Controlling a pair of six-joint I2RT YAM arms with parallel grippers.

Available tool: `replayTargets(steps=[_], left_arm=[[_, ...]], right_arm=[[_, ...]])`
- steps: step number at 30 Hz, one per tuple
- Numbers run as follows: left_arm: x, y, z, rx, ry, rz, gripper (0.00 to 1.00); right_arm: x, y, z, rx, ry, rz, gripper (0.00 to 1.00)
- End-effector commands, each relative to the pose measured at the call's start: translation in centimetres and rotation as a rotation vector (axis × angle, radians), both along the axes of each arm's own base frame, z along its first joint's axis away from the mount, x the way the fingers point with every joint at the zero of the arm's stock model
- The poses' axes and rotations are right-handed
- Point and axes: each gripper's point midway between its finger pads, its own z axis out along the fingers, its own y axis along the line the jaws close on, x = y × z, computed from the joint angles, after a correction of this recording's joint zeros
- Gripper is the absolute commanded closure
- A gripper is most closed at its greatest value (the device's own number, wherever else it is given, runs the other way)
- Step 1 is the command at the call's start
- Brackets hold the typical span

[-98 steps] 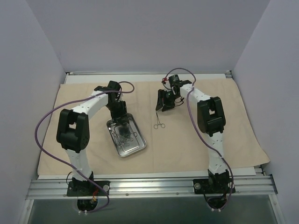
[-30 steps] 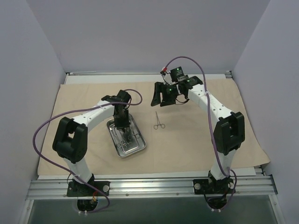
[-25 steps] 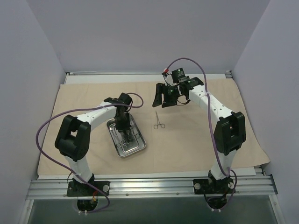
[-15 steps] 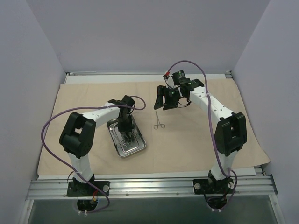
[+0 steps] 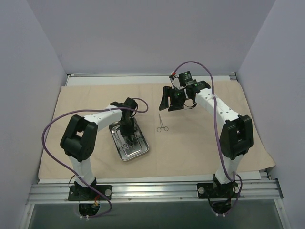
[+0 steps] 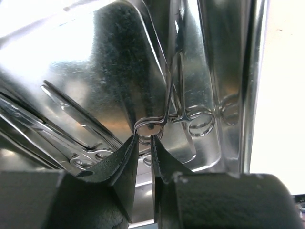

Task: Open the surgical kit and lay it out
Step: Pick up the medical item from the container.

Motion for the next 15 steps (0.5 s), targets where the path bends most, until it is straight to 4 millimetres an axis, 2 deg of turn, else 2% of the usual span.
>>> replayTargets(steps=[1, 4, 7, 12, 13, 15], left_arm=[[1.0, 0.0, 2.8, -0.011, -0.105, 0.004, 0.75], [1.2, 0.8, 3.3, 0.018, -0.131, 0.013, 0.72], [0.9, 1.0, 2.6, 0.032, -0.099, 0.010, 0.73], [-0.9, 1.6, 2.3, 0.038, -0.056, 0.027, 0.72], [-1.1, 1.7, 2.3, 0.040, -0.053, 0.033, 0.67], [-1.4, 2.0, 2.2, 0.045, -0.044, 0.041, 0.65]], right_arm=[[-0.3, 0.0, 2.1, 0.032, -0.041, 0.000, 0.42], [-0.3, 0.0, 2.2, 0.035, -0.041, -0.001, 0.42], [-0.2, 0.1, 2.2, 0.038, -0.041, -0.003, 0.42], [-0.3, 0.0, 2.4, 0.035, -0.044, -0.003, 0.42], [-0.3, 0.0, 2.3, 0.037, -0.043, -0.003, 0.42], [-0.4, 0.0, 2.1, 0.036, -0.039, -0.002, 0.42]])
